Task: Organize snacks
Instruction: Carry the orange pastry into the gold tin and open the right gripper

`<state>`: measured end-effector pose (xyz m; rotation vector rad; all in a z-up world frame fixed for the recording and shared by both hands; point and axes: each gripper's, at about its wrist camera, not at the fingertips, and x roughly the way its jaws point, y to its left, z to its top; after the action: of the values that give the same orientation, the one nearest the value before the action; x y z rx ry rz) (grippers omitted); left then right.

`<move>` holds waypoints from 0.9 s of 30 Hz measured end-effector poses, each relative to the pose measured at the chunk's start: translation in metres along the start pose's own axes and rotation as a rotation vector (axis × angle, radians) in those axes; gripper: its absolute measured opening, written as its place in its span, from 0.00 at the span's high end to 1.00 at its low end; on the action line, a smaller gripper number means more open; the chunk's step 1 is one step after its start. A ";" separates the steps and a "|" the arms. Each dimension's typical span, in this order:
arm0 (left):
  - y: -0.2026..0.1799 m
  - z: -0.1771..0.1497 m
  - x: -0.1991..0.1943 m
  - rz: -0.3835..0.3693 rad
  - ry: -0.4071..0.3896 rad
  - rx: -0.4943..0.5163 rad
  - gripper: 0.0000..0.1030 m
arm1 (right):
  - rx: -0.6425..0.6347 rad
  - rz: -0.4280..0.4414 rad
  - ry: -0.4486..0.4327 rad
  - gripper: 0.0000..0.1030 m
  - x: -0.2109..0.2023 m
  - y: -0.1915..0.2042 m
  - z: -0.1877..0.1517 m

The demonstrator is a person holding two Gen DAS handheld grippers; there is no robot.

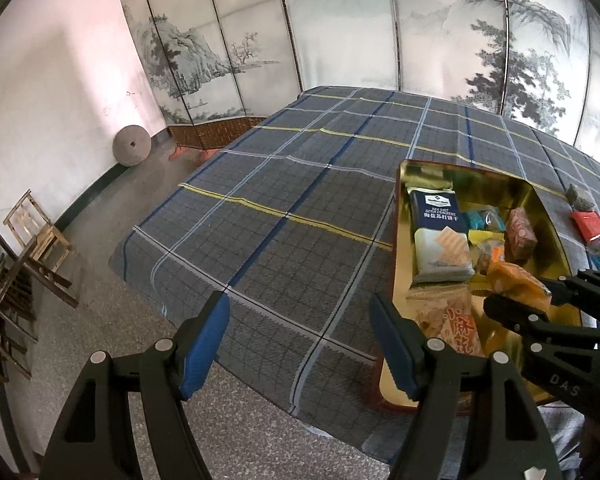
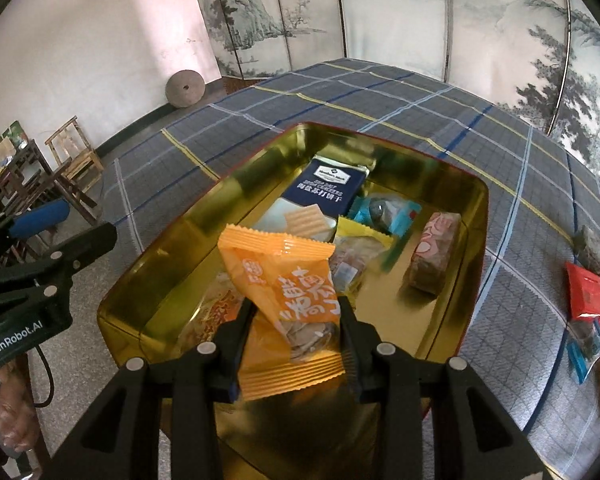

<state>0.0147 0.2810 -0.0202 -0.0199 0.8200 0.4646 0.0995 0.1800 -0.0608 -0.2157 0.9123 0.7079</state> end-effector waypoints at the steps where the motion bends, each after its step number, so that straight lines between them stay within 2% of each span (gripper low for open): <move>1: 0.000 0.000 0.000 -0.001 0.000 -0.001 0.33 | 0.001 0.002 0.000 0.62 0.000 0.000 0.000; 13: -0.001 0.000 0.001 0.003 0.003 0.001 0.29 | 0.033 0.061 -0.019 0.61 -0.005 -0.001 -0.001; 27: -0.001 -0.002 0.001 0.020 0.006 0.001 0.28 | 0.101 0.179 -0.171 0.60 -0.050 -0.023 -0.014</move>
<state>0.0141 0.2804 -0.0220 -0.0114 0.8266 0.4834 0.0848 0.1322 -0.0328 0.0170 0.8072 0.8300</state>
